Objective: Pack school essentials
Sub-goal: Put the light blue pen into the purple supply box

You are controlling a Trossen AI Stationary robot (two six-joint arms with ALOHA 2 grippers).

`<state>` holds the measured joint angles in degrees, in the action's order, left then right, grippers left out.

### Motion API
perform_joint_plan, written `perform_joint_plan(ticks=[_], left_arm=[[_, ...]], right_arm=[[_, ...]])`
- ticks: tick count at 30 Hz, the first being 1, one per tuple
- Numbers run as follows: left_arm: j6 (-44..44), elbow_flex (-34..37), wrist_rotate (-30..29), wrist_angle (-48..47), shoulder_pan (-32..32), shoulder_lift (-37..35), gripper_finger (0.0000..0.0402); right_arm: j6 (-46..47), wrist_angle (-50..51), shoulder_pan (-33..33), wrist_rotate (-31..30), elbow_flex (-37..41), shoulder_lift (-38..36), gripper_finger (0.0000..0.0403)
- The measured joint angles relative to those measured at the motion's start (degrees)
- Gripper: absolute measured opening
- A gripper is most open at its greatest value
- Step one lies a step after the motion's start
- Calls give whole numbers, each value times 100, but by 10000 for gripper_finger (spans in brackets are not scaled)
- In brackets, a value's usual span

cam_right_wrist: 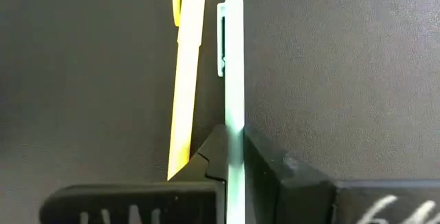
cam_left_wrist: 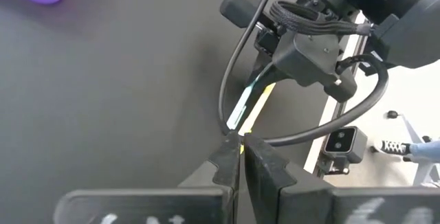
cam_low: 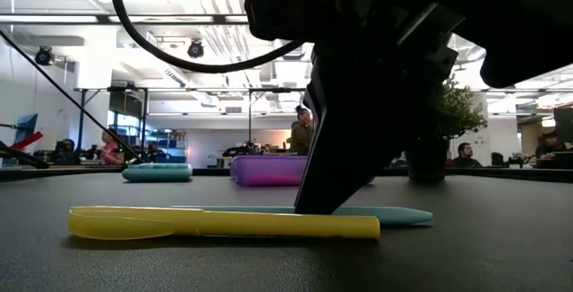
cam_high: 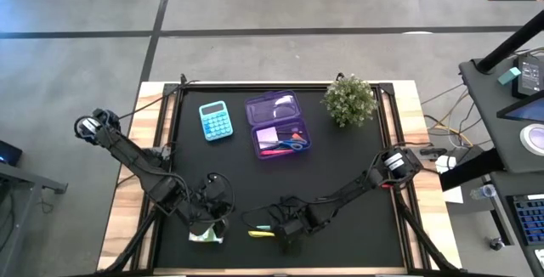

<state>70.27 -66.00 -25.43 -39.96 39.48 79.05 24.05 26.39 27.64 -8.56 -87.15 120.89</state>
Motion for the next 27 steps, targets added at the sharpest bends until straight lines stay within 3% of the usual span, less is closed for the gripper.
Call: perform_joint_plan(ticks=[12, 27], left_arm=[[-10, 0, -2, -1, 0, 0, 4], [-185, 2, -42, -13, 0, 2, 4]], right_arm=[[-122, 107, -116, 178, 36, -329, 14], [-941, 363, -1046, 118, 32, -1303, 13]])
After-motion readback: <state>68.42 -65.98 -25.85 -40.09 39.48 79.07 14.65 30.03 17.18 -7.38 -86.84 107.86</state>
